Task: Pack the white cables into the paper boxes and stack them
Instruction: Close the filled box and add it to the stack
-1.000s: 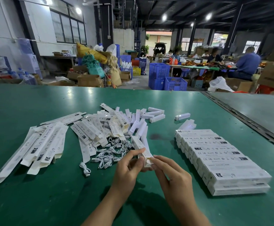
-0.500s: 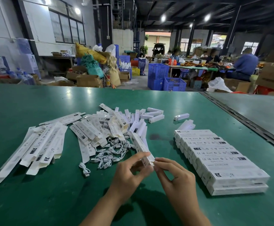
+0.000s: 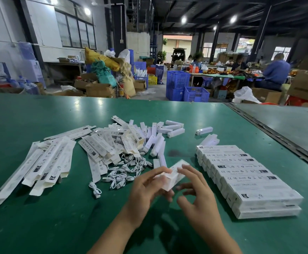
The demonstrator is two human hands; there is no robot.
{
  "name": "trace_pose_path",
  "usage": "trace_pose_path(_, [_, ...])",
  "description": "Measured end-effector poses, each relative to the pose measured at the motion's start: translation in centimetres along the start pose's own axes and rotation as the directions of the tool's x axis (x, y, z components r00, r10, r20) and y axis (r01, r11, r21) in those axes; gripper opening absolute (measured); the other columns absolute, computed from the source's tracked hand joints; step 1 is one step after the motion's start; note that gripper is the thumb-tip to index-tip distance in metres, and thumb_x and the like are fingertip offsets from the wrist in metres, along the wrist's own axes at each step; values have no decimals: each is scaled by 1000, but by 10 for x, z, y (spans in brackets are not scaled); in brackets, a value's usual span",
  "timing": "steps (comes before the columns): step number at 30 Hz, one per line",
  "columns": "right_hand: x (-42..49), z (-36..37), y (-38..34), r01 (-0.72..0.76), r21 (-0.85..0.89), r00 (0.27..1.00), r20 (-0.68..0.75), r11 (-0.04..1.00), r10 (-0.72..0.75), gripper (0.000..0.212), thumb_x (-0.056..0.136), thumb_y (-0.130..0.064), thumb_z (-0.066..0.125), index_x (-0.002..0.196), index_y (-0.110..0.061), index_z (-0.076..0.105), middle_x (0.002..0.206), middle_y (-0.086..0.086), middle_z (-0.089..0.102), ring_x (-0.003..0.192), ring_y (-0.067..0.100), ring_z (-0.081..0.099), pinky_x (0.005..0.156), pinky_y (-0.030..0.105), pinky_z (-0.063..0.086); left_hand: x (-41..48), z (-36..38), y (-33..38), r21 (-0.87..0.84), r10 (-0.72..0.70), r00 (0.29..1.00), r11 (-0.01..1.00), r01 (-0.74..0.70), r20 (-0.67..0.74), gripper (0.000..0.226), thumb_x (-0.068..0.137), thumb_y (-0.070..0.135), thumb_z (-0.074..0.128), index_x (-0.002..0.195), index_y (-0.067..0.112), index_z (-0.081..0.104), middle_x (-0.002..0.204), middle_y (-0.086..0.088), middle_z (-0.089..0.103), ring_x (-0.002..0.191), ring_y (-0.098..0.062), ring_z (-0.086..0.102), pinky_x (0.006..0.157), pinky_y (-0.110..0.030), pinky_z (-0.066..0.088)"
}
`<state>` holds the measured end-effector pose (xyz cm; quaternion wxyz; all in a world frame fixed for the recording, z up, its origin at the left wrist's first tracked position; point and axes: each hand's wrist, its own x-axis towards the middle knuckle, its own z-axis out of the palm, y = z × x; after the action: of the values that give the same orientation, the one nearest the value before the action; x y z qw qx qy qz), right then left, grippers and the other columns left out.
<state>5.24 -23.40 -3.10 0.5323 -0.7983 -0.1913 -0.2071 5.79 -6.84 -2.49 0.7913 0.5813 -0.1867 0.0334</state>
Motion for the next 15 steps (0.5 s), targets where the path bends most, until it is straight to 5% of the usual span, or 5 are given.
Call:
trace_pose_path(2, [1, 1, 4, -54, -74, 998, -32, 996, 52, 63, 77, 4, 66, 114, -45, 53, 123, -15, 56, 68, 7, 62, 69, 17, 50, 2, -5, 8, -261, -79, 995, 961, 90, 55, 41, 73, 45, 82, 97, 12, 75, 72, -13, 65, 55, -19, 58, 55, -29, 49])
trace_pose_path(6, [2, 0, 7, -128, -139, 988, -101, 982, 114, 47, 82, -10, 75, 103, -49, 57, 106, -22, 61, 47, 12, 52, 54, 18, 45, 7, -19, 17, -511, -227, 974, 835, 203, 16, 57, 50, 44, 96, 88, 9, 74, 50, -5, 49, 40, -14, 45, 49, -26, 44])
trace_pose_path(13, [1, 5, 6, -211, -55, 974, -94, 976, 205, 37, 78, -20, 82, 92, -48, 64, 89, -18, 70, 55, 15, 61, 59, 33, 54, 10, -31, 5, -552, -189, 982, 821, 145, -23, 93, 40, 73, 85, 106, 8, 76, 51, 2, 43, 44, -9, 43, 50, -24, 46])
trace_pose_path(15, [-1, 9, 7, -226, 14, 971, -81, 974, 226, 28, 76, -23, 83, 87, -45, 69, 87, -19, 71, 51, 8, 57, 53, 30, 52, 10, -32, 0, -473, -187, 982, 866, 162, -8, 91, 39, 65, 90, 108, 9, 74, 57, 3, 44, 49, -8, 43, 53, -22, 46])
